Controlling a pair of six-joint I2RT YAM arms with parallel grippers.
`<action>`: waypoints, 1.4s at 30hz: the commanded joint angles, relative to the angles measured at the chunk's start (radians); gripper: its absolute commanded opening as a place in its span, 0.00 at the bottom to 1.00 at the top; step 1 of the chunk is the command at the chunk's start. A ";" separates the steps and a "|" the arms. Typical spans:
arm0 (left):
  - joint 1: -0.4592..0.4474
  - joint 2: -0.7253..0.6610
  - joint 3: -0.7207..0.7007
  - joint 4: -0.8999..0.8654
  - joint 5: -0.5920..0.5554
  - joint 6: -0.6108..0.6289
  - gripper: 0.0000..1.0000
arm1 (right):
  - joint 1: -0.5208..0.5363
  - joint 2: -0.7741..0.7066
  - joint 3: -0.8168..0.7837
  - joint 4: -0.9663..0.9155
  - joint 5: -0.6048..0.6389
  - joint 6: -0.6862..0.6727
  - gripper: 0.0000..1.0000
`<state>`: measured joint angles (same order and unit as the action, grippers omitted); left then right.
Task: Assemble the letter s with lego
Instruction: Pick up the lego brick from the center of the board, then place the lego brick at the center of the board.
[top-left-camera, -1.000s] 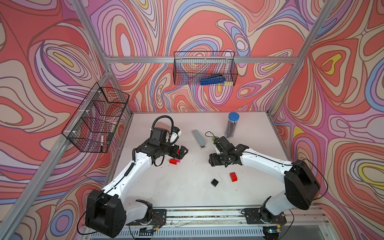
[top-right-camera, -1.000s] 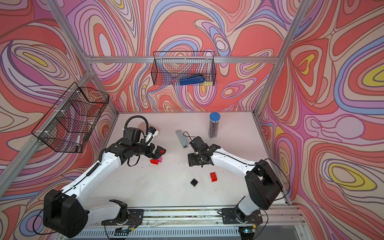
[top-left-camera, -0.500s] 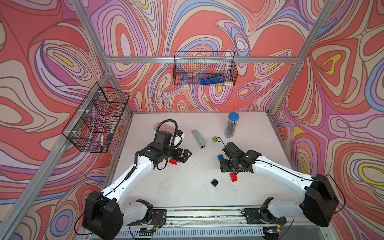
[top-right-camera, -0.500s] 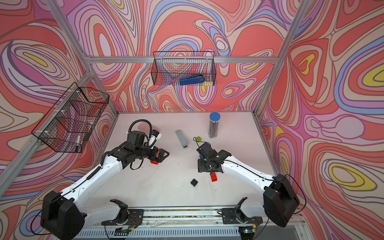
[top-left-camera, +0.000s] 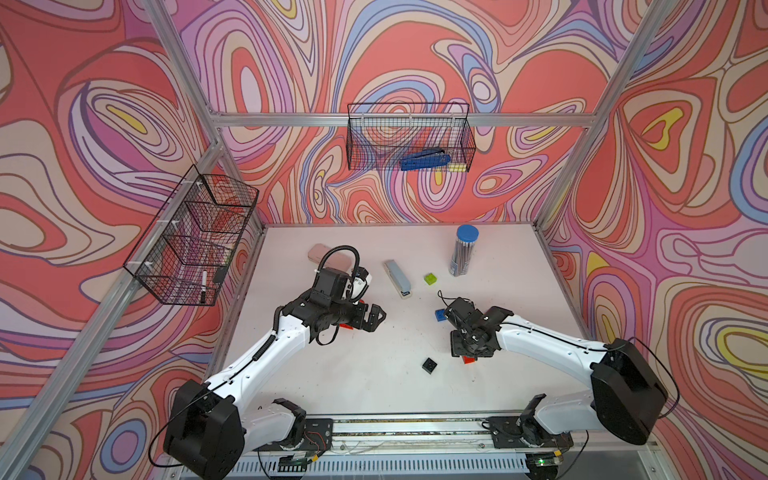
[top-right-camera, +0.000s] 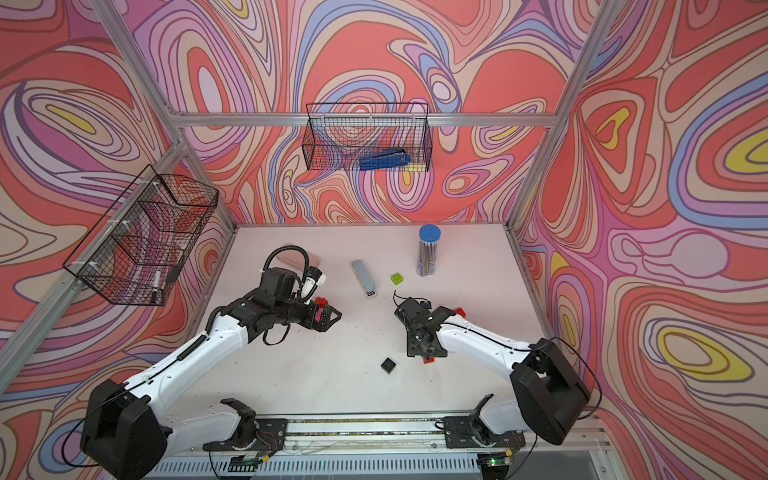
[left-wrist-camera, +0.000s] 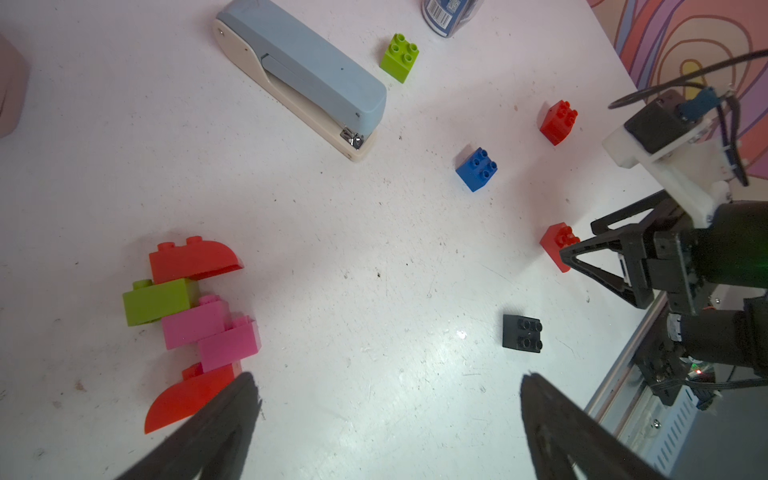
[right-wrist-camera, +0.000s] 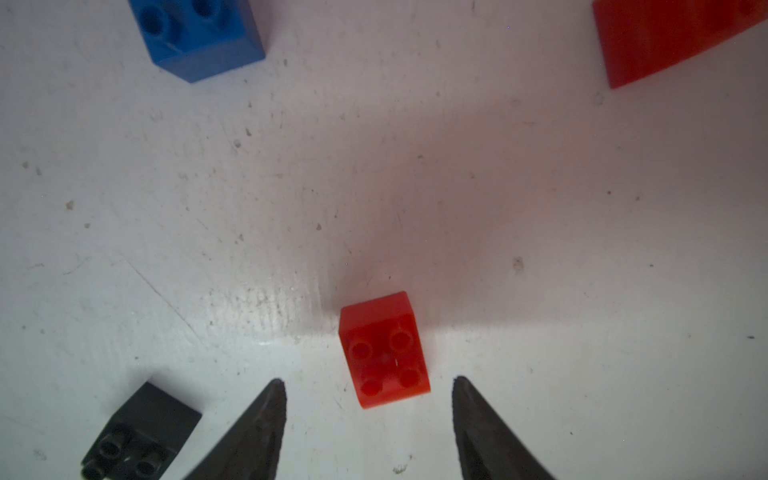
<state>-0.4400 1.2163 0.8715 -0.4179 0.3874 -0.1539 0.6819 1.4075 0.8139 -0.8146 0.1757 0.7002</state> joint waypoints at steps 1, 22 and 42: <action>-0.006 0.001 0.008 0.000 -0.009 -0.009 1.00 | -0.027 0.029 -0.021 0.065 0.002 -0.004 0.63; -0.006 0.016 0.054 -0.082 -0.068 -0.029 1.00 | -0.051 0.031 -0.001 0.079 -0.085 0.083 0.22; 0.000 -0.106 0.043 -0.193 -0.150 -0.093 1.00 | 0.102 0.380 0.351 0.157 -0.123 0.591 0.20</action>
<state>-0.4397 1.1313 0.9169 -0.5751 0.2520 -0.2199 0.7719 1.7523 1.1358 -0.6834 0.0547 1.1690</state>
